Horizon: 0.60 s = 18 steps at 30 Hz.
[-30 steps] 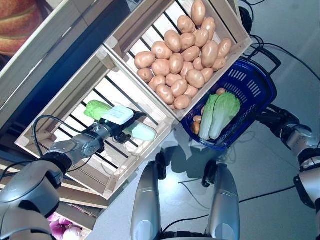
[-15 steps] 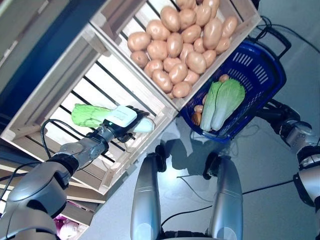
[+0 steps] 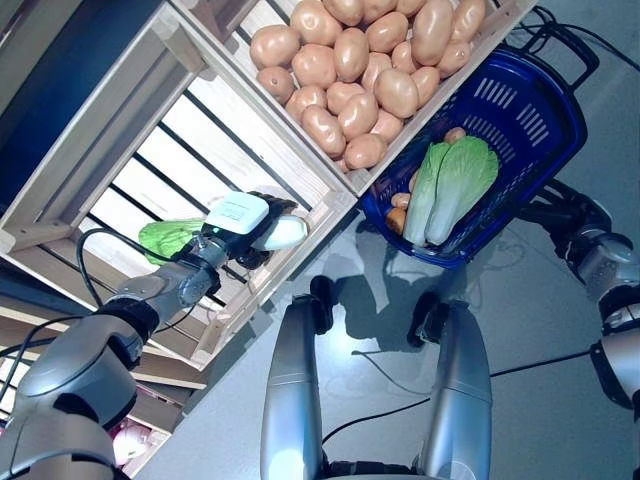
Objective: Put vegetables into the basket
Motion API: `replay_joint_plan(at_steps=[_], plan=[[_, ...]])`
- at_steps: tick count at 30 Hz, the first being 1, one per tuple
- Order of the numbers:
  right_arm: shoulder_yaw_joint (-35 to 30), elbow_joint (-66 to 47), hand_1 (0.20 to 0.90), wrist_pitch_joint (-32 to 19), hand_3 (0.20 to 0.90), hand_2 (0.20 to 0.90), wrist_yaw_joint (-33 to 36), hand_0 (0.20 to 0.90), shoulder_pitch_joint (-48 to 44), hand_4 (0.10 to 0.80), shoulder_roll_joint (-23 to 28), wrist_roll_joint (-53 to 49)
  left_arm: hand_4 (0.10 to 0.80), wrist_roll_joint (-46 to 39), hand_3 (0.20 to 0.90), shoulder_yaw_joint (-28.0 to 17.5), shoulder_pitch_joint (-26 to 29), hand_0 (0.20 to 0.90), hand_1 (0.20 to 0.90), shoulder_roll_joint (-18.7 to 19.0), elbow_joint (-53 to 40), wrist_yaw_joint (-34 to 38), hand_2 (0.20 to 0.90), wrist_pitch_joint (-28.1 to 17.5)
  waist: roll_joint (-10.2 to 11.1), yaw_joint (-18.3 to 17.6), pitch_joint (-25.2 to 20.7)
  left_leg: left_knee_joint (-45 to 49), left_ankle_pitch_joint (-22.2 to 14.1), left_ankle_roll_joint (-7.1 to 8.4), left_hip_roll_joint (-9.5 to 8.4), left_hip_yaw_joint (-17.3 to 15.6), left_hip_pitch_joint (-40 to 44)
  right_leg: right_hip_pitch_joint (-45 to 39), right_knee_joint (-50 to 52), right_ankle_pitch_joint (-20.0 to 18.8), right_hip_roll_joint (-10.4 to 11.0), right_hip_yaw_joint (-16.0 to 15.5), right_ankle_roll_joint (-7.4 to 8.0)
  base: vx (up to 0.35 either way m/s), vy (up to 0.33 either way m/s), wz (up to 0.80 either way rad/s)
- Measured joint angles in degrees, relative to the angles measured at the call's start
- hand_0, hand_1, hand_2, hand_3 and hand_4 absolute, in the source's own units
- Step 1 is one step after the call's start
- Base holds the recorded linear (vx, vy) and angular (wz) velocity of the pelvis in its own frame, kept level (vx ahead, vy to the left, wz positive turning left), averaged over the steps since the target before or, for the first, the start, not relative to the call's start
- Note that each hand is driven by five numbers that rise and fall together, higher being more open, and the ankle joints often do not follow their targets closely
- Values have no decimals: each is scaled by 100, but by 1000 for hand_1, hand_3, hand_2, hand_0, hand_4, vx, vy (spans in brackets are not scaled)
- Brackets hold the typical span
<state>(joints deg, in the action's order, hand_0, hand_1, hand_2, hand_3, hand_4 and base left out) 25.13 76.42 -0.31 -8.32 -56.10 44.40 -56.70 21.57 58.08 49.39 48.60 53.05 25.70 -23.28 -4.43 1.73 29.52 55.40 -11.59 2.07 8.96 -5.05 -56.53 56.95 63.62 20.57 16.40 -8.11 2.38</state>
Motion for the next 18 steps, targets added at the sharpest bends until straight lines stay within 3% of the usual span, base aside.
replay_joint_plan(at_steps=[14, 18], plan=[[0, 11, 900, 3, 900, 900, 10, 900, -8, 800, 52, -3, 400, -171, 300, -114, 268, 300, 300, -78, 89, -130, 300, 60, -29, -20, 2, 132, 42, 28, 18, 16, 19, -20, 87, -20, 1, -8, -44, -23, -5, -2], [29, 12, 900, 32, 900, 900, 9, 900, -8, 800, 20, -4, 400, -164, 300, -107, 234, 300, 300, -267, 246, -148, 300, 145, -37, -26, 7, 137, 27, 16, 29, 6, 155, -164, 69, -14, -5, 0, -54, 0, 0, 0]])
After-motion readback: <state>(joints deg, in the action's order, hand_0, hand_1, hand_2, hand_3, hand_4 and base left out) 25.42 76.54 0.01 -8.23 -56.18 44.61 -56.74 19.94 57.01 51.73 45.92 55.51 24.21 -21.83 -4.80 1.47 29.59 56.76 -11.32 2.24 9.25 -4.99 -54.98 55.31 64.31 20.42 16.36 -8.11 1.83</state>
